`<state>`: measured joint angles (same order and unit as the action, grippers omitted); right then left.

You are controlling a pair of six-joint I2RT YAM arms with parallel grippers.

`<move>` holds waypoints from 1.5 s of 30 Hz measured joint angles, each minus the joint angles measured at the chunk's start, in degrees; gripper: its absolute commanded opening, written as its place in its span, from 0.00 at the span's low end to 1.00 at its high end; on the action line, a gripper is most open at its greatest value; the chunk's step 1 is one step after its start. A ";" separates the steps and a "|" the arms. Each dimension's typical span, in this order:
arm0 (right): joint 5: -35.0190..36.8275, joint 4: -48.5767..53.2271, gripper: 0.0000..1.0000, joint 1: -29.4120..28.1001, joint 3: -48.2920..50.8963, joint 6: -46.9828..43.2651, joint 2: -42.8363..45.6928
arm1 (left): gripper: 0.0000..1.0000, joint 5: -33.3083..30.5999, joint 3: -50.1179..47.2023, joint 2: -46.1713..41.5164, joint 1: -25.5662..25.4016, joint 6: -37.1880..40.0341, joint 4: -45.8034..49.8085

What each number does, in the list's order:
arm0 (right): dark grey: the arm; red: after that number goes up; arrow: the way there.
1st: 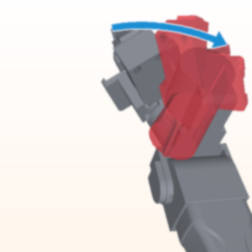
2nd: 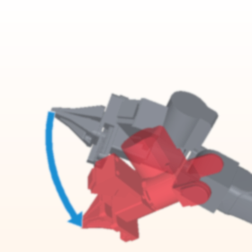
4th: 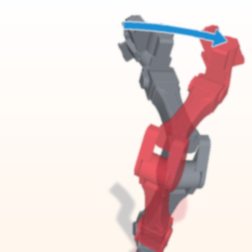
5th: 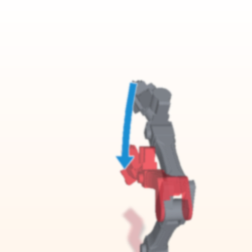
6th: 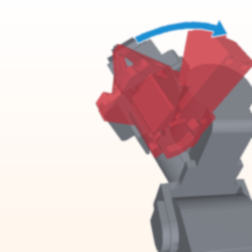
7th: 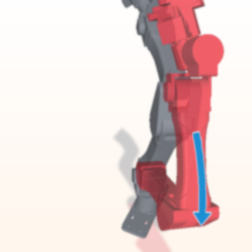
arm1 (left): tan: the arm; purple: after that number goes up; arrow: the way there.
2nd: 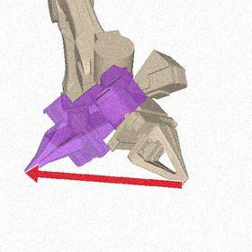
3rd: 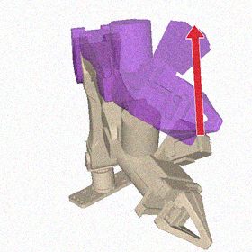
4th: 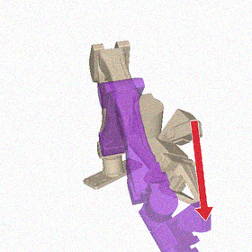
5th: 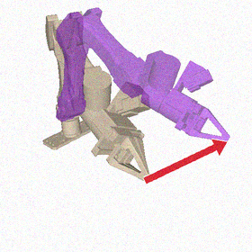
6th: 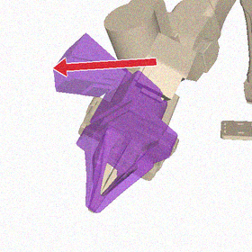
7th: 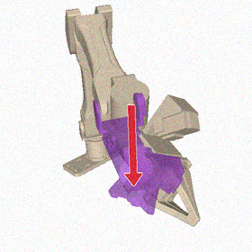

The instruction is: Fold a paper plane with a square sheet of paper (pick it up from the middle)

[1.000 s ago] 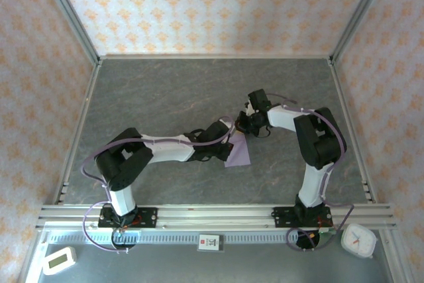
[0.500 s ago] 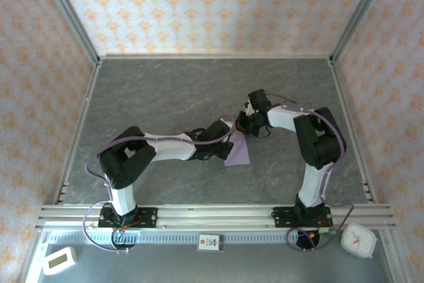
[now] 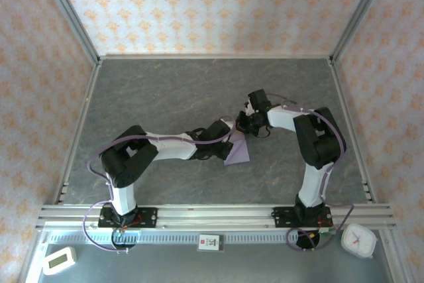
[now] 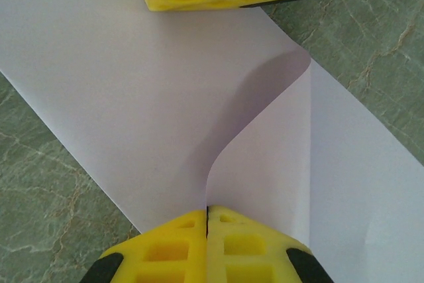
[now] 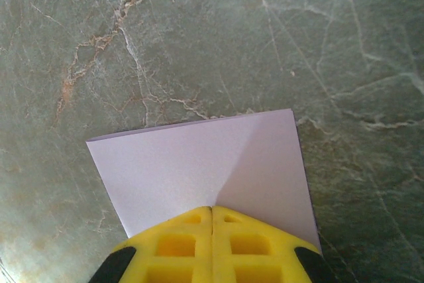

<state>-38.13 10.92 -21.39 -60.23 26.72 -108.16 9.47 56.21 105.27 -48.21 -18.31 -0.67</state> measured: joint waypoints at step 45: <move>-0.68 1.22 0.00 0.04 -1.77 -0.04 -0.92 | 0.00 -0.55 -0.74 0.63 -0.02 -0.02 -1.33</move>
<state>-38.81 12.14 -21.34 -62.00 26.68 -109.08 8.93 55.46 105.91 -48.23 -18.33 -2.00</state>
